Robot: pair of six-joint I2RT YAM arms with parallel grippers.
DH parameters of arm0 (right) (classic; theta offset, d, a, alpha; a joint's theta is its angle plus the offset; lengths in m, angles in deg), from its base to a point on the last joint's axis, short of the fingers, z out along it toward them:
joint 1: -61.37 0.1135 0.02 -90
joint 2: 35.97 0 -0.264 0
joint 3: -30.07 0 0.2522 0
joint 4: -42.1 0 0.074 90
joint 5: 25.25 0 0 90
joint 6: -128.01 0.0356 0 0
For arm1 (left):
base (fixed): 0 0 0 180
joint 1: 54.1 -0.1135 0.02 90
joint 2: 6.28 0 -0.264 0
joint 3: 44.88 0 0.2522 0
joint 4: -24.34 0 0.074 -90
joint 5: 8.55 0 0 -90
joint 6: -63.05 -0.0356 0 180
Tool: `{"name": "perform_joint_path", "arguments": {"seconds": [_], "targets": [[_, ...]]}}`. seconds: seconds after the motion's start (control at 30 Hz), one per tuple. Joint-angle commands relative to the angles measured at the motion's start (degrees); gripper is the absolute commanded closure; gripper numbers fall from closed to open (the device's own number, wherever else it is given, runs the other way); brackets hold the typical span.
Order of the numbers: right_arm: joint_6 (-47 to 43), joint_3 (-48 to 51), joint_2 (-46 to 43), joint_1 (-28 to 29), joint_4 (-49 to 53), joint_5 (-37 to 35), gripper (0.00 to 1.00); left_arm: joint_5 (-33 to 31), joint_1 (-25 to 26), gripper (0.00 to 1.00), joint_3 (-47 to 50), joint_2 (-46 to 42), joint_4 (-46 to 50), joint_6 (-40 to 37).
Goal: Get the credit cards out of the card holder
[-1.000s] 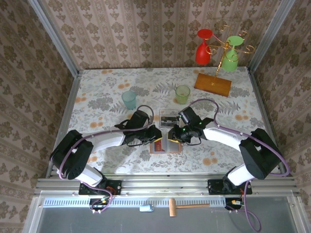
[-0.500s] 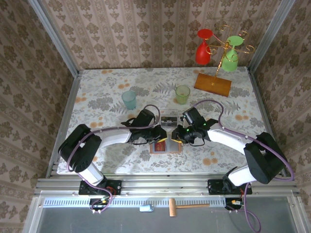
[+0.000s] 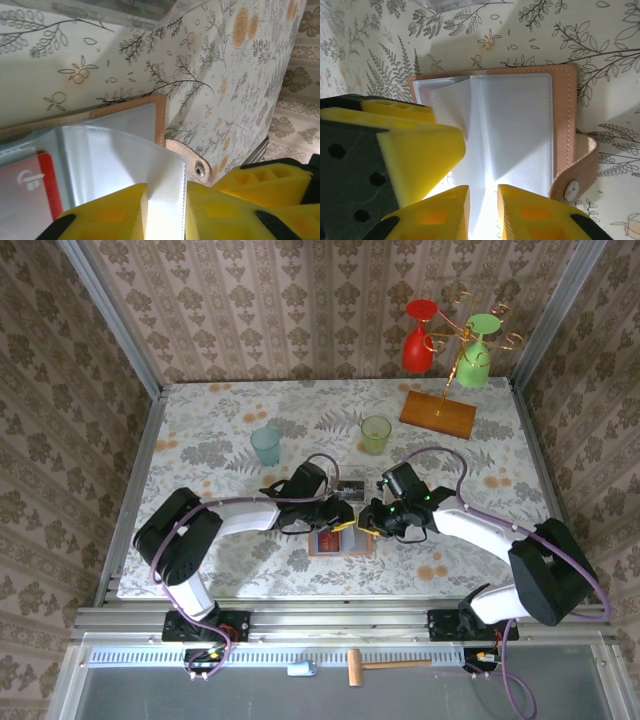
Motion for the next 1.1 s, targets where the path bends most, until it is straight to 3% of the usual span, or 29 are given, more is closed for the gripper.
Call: {"name": "perform_joint_path", "arguments": {"seconds": [0.0,0.43,1.07], "targets": [[-0.91,0.96,-2.51,-0.89,1.93,-0.89,0.78,1.40,0.56,0.73,-1.76,1.15,-1.04,0.28],[-1.86,3.16,-5.62,-3.53,3.00,-0.50,0.78,2.20,1.14,0.67,-3.74,4.65,-2.00,1.05],[-1.76,3.63,-5.40,-4.24,2.02,0.77,0.77,2.56,1.38,0.67,-4.01,6.12,-3.42,1.80]]}}
